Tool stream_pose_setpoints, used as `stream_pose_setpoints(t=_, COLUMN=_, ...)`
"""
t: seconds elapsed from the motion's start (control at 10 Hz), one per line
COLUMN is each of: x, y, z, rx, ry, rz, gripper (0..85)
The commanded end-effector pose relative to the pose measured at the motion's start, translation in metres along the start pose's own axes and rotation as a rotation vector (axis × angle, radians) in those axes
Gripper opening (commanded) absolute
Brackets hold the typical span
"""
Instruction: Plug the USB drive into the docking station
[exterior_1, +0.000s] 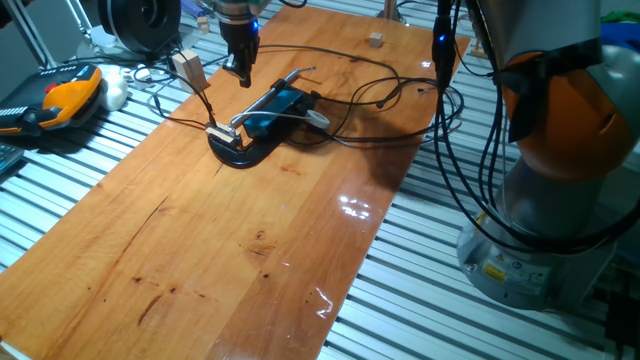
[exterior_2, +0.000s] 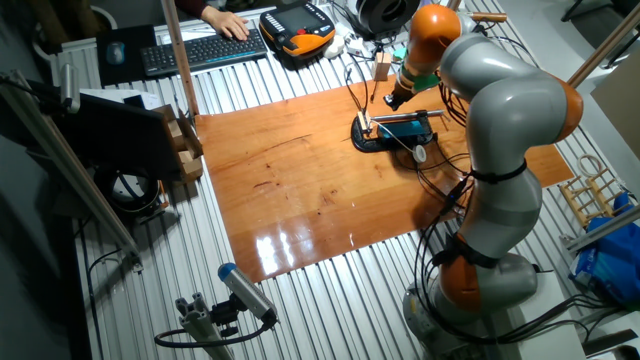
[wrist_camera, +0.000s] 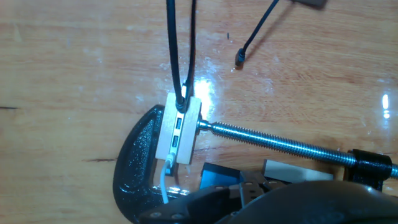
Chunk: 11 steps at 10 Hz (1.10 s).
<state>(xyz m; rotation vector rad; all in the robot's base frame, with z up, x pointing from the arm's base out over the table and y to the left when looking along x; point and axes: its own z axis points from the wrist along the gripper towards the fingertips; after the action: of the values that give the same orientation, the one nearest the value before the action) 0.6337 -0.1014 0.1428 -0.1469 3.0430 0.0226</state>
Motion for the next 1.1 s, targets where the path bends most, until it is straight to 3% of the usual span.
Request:
stream_pose_setpoints(t=0.0, x=0.0, y=-0.0001, z=0.0, rx=-0.001, ry=-0.001, rz=0.003, gripper=0.0)
stream_pose_setpoints(t=0.6, x=-0.0022, y=0.006, z=-0.0008, rx=-0.01, ry=0.004, rz=0.021, gripper=0.0)
stream_pose_setpoints(t=1.0, x=-0.0065, y=0.0084, z=0.0028, rx=0.016, ry=-0.011, rz=0.008, gripper=0.0)
